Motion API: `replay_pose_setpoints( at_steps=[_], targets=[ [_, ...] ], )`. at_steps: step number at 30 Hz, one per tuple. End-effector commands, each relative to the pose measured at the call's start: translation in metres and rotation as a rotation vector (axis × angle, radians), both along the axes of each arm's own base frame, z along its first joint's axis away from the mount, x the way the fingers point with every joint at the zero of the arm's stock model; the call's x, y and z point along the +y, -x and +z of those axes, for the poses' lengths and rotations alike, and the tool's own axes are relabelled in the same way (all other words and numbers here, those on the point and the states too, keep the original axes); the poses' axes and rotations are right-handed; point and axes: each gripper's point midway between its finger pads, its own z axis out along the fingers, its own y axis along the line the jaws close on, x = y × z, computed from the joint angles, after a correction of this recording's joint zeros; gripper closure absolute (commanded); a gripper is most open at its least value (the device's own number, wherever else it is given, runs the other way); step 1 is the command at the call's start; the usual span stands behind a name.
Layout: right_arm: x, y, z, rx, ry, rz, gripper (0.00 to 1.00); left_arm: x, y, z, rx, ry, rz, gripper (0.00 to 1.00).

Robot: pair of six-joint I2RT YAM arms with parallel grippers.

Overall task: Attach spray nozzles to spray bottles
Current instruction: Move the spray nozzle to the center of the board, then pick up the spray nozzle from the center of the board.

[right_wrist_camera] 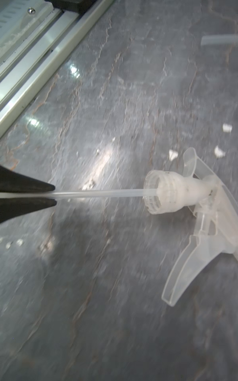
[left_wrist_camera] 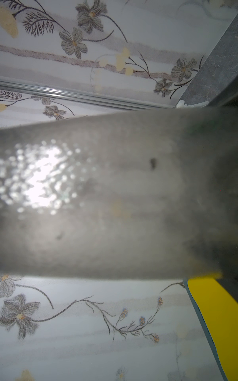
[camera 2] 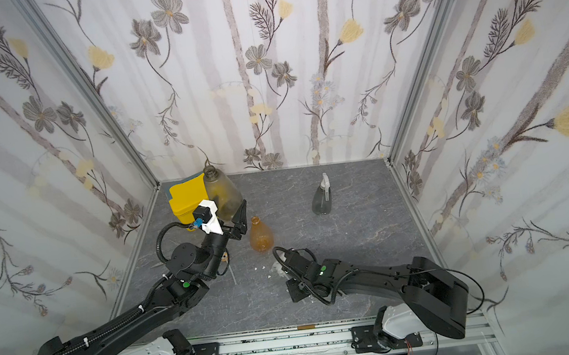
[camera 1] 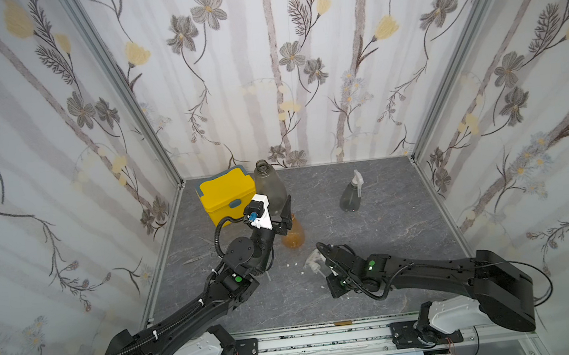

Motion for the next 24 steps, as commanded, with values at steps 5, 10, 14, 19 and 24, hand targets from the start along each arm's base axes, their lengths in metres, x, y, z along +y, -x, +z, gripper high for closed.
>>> replay_pose_setpoints(
  at_steps=[5, 10, 14, 19, 24],
  targets=[
    [-0.047, -0.033, 0.004, -0.043, -0.036, -0.251, 0.96, -0.008, 0.007, 0.007, -0.030, 0.019, -0.068, 0.31],
    [-0.049, -0.045, 0.001, -0.030, -0.052, -0.285, 0.91, -0.016, 0.009, 0.004, -0.030, 0.012, -0.112, 0.31],
    [-0.047, -0.046, 0.003, -0.018, -0.069, -0.282, 0.77, -0.020, 0.008, 0.000, -0.020, 0.003, -0.126, 0.31],
    [-0.045, -0.044, 0.019, -0.017, -0.077, -0.251, 0.61, -0.027, 0.007, -0.004, -0.003, -0.009, -0.152, 0.31],
    [-0.053, -0.070, 0.036, -0.028, -0.019, -0.262, 0.63, -0.032, 0.005, -0.008, 0.005, -0.031, -0.163, 0.30]
  ],
)
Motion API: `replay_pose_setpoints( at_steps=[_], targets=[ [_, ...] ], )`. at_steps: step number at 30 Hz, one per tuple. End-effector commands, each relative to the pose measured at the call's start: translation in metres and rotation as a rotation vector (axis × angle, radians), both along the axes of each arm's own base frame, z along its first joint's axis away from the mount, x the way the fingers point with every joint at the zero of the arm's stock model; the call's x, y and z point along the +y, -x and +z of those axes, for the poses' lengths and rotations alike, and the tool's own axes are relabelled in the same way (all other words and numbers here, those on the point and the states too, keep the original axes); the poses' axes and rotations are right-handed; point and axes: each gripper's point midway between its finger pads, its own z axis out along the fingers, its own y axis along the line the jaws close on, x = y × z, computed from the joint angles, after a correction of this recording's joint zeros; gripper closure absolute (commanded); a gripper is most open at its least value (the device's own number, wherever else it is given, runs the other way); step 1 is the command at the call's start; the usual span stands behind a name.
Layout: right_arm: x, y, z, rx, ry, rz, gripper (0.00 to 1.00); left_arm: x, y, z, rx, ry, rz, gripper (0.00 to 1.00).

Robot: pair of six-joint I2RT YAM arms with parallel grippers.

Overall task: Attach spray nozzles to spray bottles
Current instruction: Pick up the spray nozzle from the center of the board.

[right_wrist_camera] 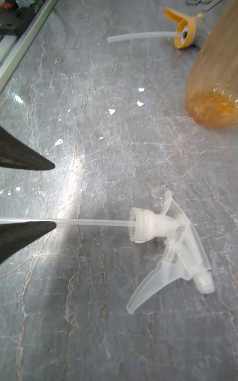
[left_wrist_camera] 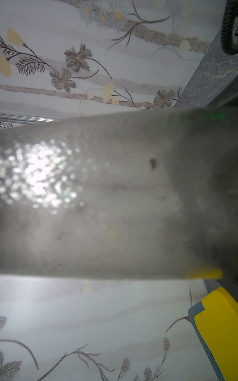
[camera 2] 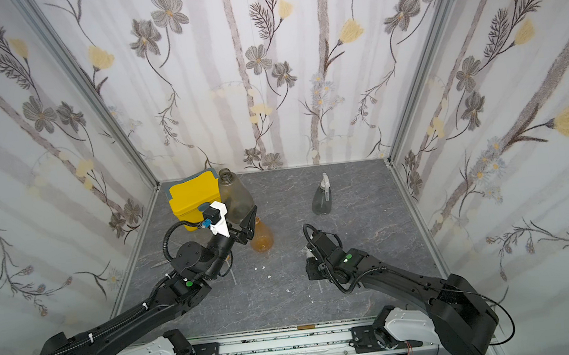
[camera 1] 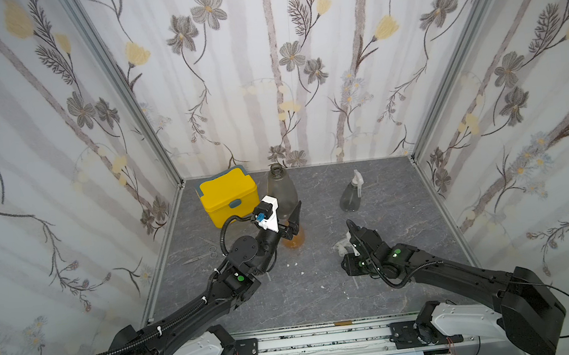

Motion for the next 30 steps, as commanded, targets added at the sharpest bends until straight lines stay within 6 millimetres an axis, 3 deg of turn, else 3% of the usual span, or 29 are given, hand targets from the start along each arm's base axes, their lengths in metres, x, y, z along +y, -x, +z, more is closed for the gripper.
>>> replay_pose_setpoints(
  at_steps=[1, 4, 8, 12, 13, 19, 30],
  targets=[
    [-0.008, -0.021, 0.010, 0.020, 0.070, -0.001, 0.63, -0.004, 0.001, 0.007, -0.014, 0.006, -0.021, 0.30],
    [-0.015, -0.046, 0.013, 0.054, 0.124, -0.002, 0.64, -0.004, 0.003, 0.007, -0.014, 0.009, -0.024, 0.30],
    [-0.012, -0.062, 0.008, 0.111, 0.158, 0.071, 0.64, -0.007, 0.007, 0.010, -0.017, 0.011, -0.041, 0.30],
    [-0.003, -0.064, 0.002, 0.174, 0.131, 0.091, 0.63, -0.012, 0.009, 0.008, -0.009, 0.009, -0.058, 0.30],
    [-0.003, -0.062, -0.009, 0.213, 0.142, 0.089, 0.63, -0.013, 0.010, 0.009, -0.011, 0.007, -0.063, 0.30],
    [-0.008, -0.055, -0.034, 0.312, 0.192, 0.098, 0.63, -0.019, 0.014, 0.008, -0.009, -0.004, -0.083, 0.30],
    [-0.003, -0.064, -0.063, 0.346, 0.221, 0.105, 0.62, -0.018, 0.017, 0.013, -0.025, -0.007, -0.083, 0.29]
  ],
)
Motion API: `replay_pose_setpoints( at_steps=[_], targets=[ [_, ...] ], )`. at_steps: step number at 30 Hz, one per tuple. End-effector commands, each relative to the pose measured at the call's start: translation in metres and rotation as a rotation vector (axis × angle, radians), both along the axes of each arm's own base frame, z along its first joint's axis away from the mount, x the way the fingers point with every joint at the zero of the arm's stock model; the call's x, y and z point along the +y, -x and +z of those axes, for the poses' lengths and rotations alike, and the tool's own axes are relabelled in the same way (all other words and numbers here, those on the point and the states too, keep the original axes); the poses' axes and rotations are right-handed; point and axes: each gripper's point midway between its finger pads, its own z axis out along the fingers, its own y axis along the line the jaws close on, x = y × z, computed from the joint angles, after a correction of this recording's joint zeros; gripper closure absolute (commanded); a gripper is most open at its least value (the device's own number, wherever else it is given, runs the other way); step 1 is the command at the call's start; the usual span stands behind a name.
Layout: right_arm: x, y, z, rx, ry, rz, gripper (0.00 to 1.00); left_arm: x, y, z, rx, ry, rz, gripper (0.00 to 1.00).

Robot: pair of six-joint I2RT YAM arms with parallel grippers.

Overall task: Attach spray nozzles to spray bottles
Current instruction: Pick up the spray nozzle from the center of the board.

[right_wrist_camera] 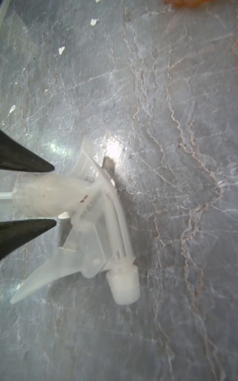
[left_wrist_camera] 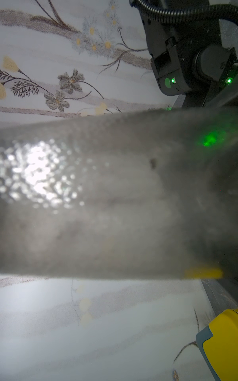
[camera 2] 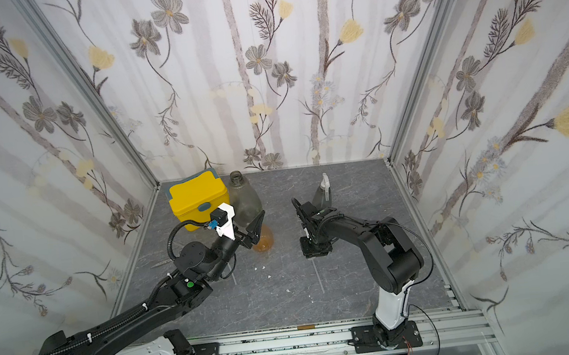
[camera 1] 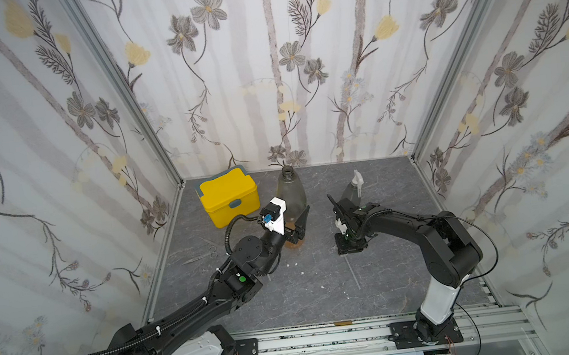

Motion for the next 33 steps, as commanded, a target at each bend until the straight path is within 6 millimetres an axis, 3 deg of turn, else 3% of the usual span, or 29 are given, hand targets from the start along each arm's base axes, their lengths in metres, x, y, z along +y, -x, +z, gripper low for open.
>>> replay_pose_setpoints(
  at_steps=[1, 6, 11, 20, 22, 26, 30, 33],
  targets=[
    [0.000, -0.007, -0.006, -0.012, 0.020, 0.007, 0.62, 0.002, 0.002, 0.013, -0.033, 0.022, 0.002, 0.29],
    [0.001, -0.012, -0.015, -0.018, 0.027, -0.004, 0.61, 0.002, 0.003, 0.012, -0.035, 0.018, 0.004, 0.29],
    [-0.001, -0.017, -0.009, -0.064, 0.033, -0.018, 0.71, 0.002, 0.003, 0.011, -0.035, 0.014, 0.004, 0.29],
    [0.018, -0.019, 0.043, -0.195, -0.107, -0.012, 0.73, 0.002, 0.003, 0.011, -0.046, 0.001, 0.005, 0.29],
    [0.025, -0.020, 0.066, -0.250, -0.167, -0.002, 0.73, 0.001, 0.004, 0.011, -0.050, -0.001, 0.002, 0.29],
    [0.035, -0.029, 0.147, -0.475, -0.324, 0.012, 0.74, 0.000, 0.008, 0.011, -0.064, -0.003, -0.019, 0.29],
    [0.034, -0.038, 0.254, -0.811, -0.505, -0.018, 0.73, -0.003, 0.017, 0.012, -0.090, 0.002, -0.061, 0.29],
    [0.033, -0.030, 0.339, -1.077, -0.633, -0.005, 0.73, -0.010, 0.024, 0.009, -0.099, -0.008, -0.110, 0.29]
  ],
)
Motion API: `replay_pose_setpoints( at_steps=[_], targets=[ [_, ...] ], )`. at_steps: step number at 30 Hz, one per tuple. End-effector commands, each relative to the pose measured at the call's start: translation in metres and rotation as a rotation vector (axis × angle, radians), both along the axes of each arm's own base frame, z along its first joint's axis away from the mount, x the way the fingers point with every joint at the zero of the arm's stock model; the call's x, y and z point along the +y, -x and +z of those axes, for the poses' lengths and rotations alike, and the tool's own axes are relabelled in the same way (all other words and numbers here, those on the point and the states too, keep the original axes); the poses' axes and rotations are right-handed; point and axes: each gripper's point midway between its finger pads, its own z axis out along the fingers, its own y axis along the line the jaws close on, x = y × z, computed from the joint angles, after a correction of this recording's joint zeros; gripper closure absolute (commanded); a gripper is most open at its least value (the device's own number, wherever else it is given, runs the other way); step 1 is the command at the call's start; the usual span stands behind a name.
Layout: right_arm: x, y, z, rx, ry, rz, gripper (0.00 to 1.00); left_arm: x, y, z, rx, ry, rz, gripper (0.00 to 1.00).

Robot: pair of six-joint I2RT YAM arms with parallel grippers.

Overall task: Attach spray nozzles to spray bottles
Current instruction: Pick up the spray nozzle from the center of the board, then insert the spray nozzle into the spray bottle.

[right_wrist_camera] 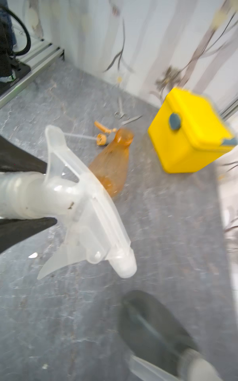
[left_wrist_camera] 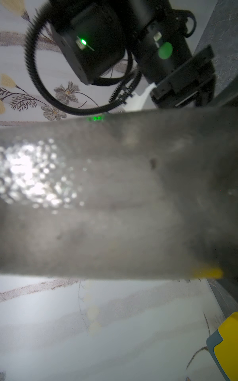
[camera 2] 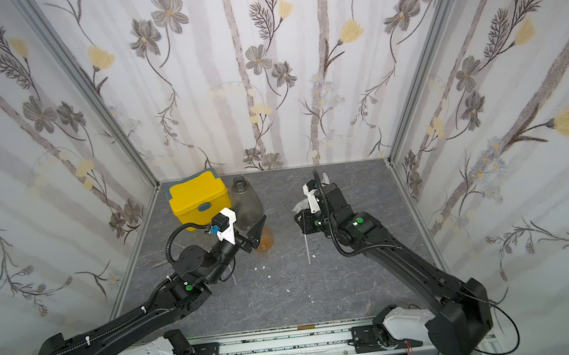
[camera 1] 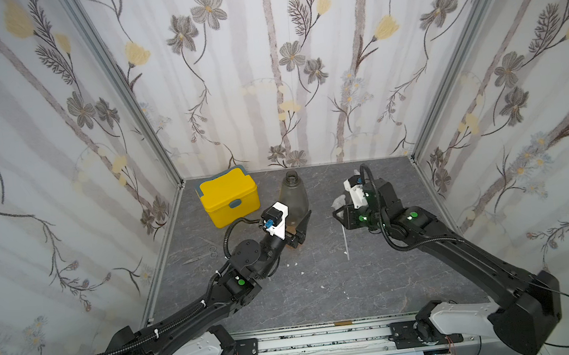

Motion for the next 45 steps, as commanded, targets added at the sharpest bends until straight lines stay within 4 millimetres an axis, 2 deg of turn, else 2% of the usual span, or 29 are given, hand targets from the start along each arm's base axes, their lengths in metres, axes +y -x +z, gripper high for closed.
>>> replay_pose_setpoints(
  at_steps=[1, 6, 9, 13, 17, 21, 29, 36, 39, 45],
  targets=[
    [0.003, 0.002, 0.108, -0.361, -0.172, -0.007, 0.74, -0.006, 0.013, 0.012, -0.060, 0.026, -0.069, 0.29],
    [0.008, 0.047, 0.230, -0.726, -0.295, 0.049, 0.73, -0.016, 0.019, 0.004, -0.059, 0.001, -0.123, 0.29],
    [0.010, 0.070, 0.286, -0.852, -0.356, 0.093, 0.73, -0.023, 0.022, 0.000, -0.057, -0.013, -0.153, 0.29],
    [0.017, 0.089, 0.333, -0.958, -0.390, 0.144, 0.73, -0.030, 0.023, -0.006, -0.040, -0.039, -0.171, 0.28],
    [0.030, 0.099, 0.355, -1.003, -0.417, 0.193, 0.74, -0.035, 0.025, -0.009, -0.031, -0.046, -0.188, 0.28],
    [0.043, 0.096, 0.355, -0.994, -0.409, 0.218, 0.75, -0.037, 0.026, -0.011, -0.032, -0.054, -0.189, 0.28],
    [0.052, 0.087, 0.323, -0.932, -0.363, 0.215, 0.75, -0.037, 0.027, -0.010, -0.033, -0.051, -0.188, 0.28],
    [0.059, 0.080, 0.289, -0.869, -0.325, 0.223, 0.76, -0.036, 0.028, -0.007, -0.037, -0.044, -0.185, 0.28],
    [0.065, 0.084, 0.275, -0.842, -0.337, 0.258, 0.75, -0.034, 0.027, -0.006, -0.035, -0.037, -0.174, 0.28],
    [0.080, 0.096, 0.232, -0.789, -0.333, 0.326, 0.72, -0.032, 0.026, -0.003, -0.034, -0.022, -0.166, 0.28]
  ],
)
